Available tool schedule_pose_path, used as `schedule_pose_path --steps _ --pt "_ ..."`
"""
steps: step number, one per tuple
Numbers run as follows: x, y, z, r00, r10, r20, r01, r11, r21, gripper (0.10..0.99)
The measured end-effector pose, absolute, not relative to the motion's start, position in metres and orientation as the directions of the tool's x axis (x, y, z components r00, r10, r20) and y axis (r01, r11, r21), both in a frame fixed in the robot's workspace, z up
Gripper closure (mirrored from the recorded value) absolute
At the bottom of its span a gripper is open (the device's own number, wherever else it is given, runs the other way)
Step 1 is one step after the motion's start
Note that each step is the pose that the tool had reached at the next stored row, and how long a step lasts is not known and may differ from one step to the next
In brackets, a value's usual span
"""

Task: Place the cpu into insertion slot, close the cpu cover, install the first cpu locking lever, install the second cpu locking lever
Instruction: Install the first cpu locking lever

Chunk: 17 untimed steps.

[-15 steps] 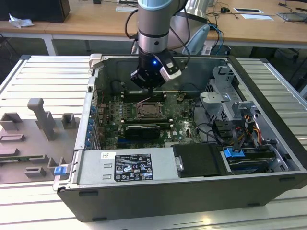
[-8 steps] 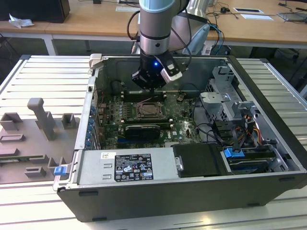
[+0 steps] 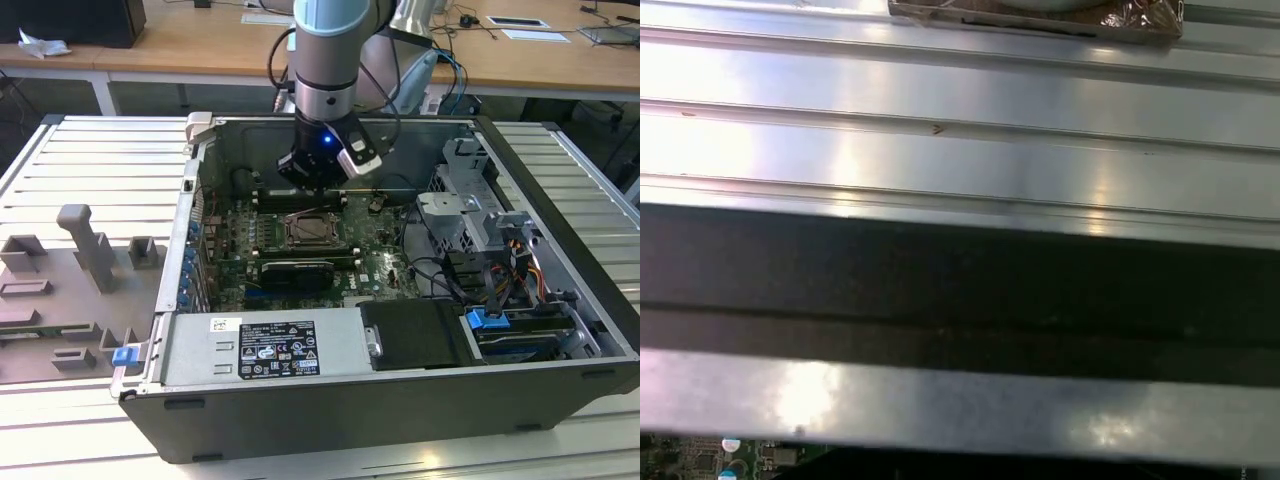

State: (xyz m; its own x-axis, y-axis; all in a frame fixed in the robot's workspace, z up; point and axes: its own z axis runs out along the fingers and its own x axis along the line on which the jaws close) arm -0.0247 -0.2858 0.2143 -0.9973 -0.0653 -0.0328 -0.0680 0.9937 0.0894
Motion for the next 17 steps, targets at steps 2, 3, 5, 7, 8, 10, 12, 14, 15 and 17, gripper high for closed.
schedule_pose_path --steps 2,3,5,7,8,10,12,14,15,17 --pt "-0.0234 -0.2858 0.2113 -0.997 -0.065 -0.033 -0.068 0.994 0.089 0.980" --pt "-0.0227 -0.2858 0.2104 -0.997 -0.065 -0.033 -0.068 0.994 0.089 0.980" --pt "-0.0217 -0.2857 0.2077 -0.997 -0.065 -0.033 -0.068 0.994 0.089 0.980" --pt "-0.0215 -0.2857 0.2065 -0.997 -0.065 -0.033 -0.068 0.994 0.089 0.980" --pt "-0.0215 -0.2857 0.2060 -0.997 -0.065 -0.033 -0.068 0.994 0.089 0.980" --pt "-0.0213 -0.2857 0.2052 -0.997 -0.065 -0.033 -0.068 0.994 0.086 0.980" --pt "-0.0212 -0.2857 0.2048 -0.997 -0.066 -0.032 -0.068 0.994 0.080 0.980" --pt "-0.0211 -0.2857 0.2044 -0.997 -0.066 -0.032 -0.068 0.995 0.076 0.980" --pt "-0.0210 -0.2857 0.2042 -0.997 -0.066 -0.032 -0.068 0.995 0.074 0.980" --pt "-0.0208 -0.2856 0.2025 -0.997 -0.066 -0.032 -0.068 0.995 0.073 0.980"
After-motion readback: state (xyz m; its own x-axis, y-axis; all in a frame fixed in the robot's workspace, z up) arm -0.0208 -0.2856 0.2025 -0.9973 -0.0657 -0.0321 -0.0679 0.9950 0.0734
